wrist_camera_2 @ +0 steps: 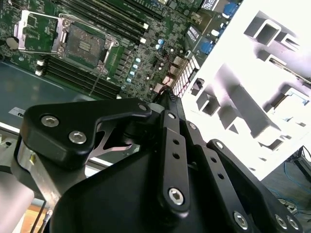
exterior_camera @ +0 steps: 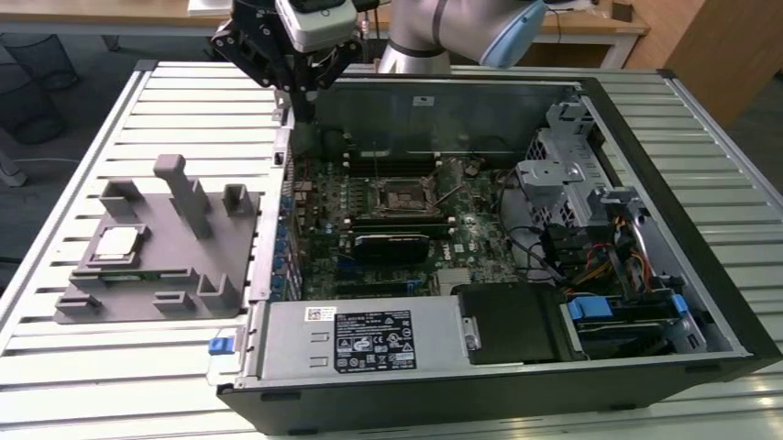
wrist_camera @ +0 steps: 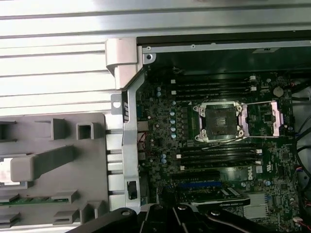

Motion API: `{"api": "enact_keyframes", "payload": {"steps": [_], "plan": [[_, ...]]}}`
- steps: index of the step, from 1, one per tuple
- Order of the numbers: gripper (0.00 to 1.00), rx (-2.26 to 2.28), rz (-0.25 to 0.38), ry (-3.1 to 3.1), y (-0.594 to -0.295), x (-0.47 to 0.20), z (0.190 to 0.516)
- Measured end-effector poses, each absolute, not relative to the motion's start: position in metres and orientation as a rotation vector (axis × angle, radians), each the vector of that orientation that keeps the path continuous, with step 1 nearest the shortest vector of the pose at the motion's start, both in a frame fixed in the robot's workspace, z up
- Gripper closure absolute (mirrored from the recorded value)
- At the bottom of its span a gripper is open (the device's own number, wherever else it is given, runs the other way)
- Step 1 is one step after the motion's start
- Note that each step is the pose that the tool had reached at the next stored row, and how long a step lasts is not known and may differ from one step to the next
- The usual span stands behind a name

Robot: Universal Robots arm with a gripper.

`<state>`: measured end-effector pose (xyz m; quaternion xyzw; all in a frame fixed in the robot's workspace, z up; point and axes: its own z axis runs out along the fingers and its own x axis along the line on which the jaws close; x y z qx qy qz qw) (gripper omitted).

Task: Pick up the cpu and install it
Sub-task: 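Reach for the cpu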

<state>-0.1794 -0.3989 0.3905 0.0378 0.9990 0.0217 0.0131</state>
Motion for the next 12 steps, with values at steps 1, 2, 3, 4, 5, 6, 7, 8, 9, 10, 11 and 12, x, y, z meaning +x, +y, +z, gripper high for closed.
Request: {"api": "enact_keyframes", "payload": {"steps": [1, 2, 3, 4, 5, 6, 7, 8, 9, 10, 11, 12], "plan": [[0.89, 0.118, 0.068, 3.112, -0.399, -0.18, 0.39], [0.89, 0.118, 0.068, 3.112, -0.399, -0.181, 0.39], [0.89, 0.118, 0.068, 3.112, -0.399, -0.182, 0.39], [0.89, 0.118, 0.068, 3.112, -0.399, -0.183, 0.39], [0.89, 0.118, 0.068, 3.112, -0.399, -0.184, 0.39], [0.89, 0.118, 0.068, 3.113, -0.399, -0.185, 0.39], [0.89, 0.118, 0.068, 3.112, -0.399, -0.186, 0.39], [0.89, 0.118, 0.068, 3.112, -0.399, -0.187, 0.39], [0.89, 0.118, 0.068, 3.112, -0.399, -0.188, 0.39], [0.89, 0.118, 0.068, 3.112, -0.399, -0.189, 0.39], [0.89, 0.118, 0.068, 3.112, -0.399, -0.19, 0.39], [0.89, 0.118, 0.068, 3.113, -0.399, -0.191, 0.39]]}}
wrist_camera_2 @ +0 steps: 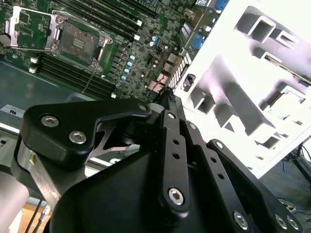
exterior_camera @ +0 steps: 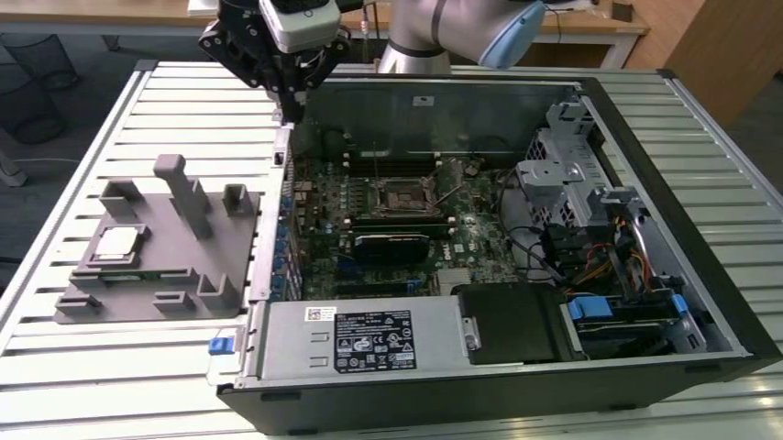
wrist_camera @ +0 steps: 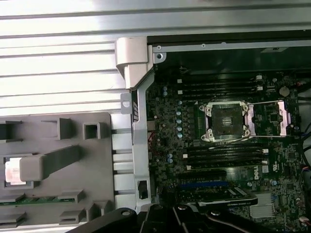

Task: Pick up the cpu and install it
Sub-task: 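Reach for the cpu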

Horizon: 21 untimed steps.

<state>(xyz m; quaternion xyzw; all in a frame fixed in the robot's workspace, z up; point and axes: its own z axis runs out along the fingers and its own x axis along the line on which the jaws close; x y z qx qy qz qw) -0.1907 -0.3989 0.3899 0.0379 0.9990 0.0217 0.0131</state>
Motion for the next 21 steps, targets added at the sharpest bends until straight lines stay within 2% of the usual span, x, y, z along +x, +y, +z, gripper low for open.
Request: {"api": "enact_keyframes", "payload": {"steps": [21], "plan": [[0.89, 0.118, 0.068, 3.113, -0.399, -0.214, 0.388]]}}
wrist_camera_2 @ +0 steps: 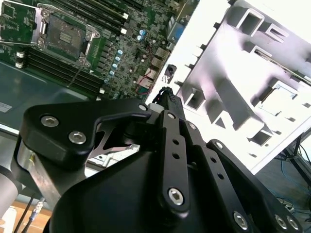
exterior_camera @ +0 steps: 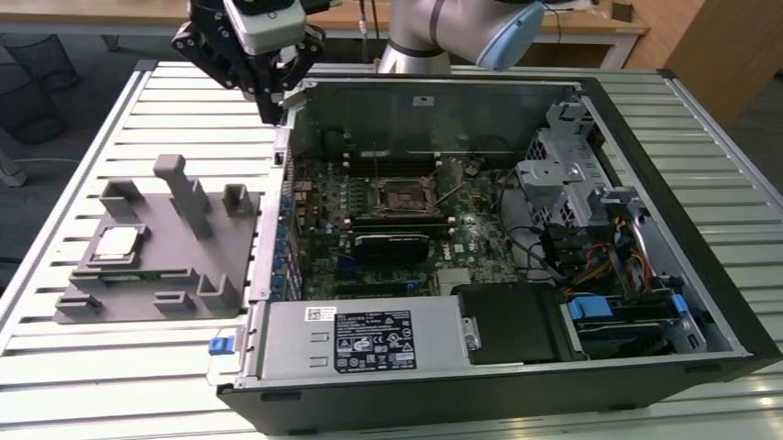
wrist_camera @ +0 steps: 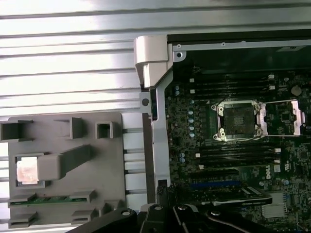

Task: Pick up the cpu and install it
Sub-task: 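Reach for the cpu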

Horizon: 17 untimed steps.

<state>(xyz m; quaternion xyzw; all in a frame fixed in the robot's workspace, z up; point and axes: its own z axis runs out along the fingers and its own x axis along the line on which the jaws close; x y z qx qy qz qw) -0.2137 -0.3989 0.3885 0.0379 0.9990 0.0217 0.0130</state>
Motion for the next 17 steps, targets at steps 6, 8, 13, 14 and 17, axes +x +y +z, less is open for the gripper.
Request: {"api": "enact_keyframes", "payload": {"steps": [6, 8, 13, 14, 17], "plan": [[0.89, 0.118, 0.068, 3.113, -0.399, -0.221, 0.388], [0.89, 0.118, 0.068, 3.113, -0.399, -0.224, 0.388], [0.89, 0.118, 0.068, 3.113, -0.399, -0.23, 0.387], [0.89, 0.118, 0.068, 3.113, -0.399, -0.231, 0.387], [0.89, 0.118, 0.068, 3.114, -0.399, -0.235, 0.387]]}}
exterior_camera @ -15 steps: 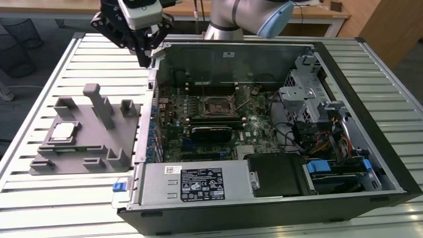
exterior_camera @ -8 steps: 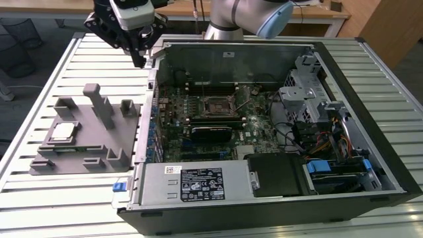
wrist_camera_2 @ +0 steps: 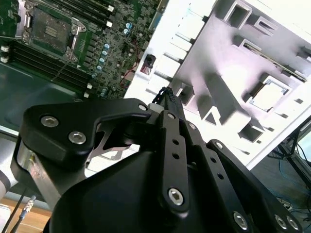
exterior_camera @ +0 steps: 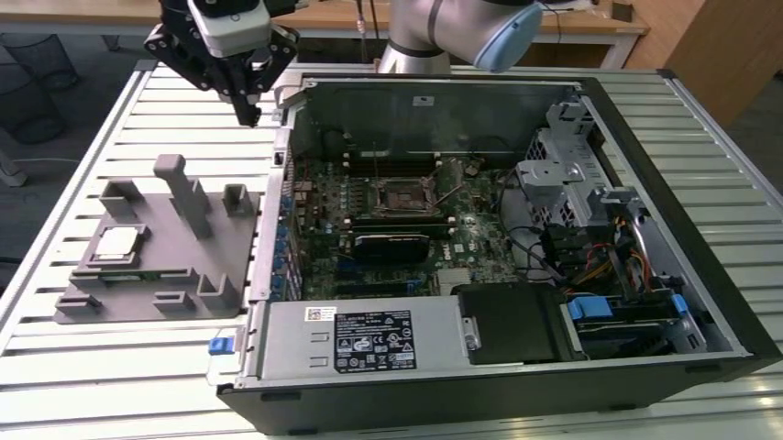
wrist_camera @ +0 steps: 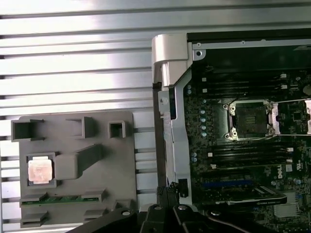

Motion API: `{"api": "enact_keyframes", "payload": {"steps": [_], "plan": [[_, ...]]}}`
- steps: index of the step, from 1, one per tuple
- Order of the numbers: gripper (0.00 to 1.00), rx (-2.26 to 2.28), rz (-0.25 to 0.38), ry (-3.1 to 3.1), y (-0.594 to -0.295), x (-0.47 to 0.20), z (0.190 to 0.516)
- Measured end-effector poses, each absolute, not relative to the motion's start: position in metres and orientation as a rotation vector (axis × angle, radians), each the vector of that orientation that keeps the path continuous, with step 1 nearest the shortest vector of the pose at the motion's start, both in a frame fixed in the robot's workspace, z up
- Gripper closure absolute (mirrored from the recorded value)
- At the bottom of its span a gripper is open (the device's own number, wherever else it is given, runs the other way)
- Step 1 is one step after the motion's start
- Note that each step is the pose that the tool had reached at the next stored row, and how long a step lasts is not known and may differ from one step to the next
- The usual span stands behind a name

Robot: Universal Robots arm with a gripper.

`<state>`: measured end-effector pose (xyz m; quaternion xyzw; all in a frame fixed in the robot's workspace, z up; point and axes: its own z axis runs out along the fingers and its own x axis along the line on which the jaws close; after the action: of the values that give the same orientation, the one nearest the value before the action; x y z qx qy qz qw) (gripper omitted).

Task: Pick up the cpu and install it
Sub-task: 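Reach for the cpu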

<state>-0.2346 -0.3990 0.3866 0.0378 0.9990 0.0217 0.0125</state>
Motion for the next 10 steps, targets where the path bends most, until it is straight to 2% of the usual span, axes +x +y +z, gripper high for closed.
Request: {"api": "enact_keyframes", "payload": {"steps": [10], "plan": [[0.89, 0.118, 0.068, 3.114, -0.399, -0.246, 0.386]]}}
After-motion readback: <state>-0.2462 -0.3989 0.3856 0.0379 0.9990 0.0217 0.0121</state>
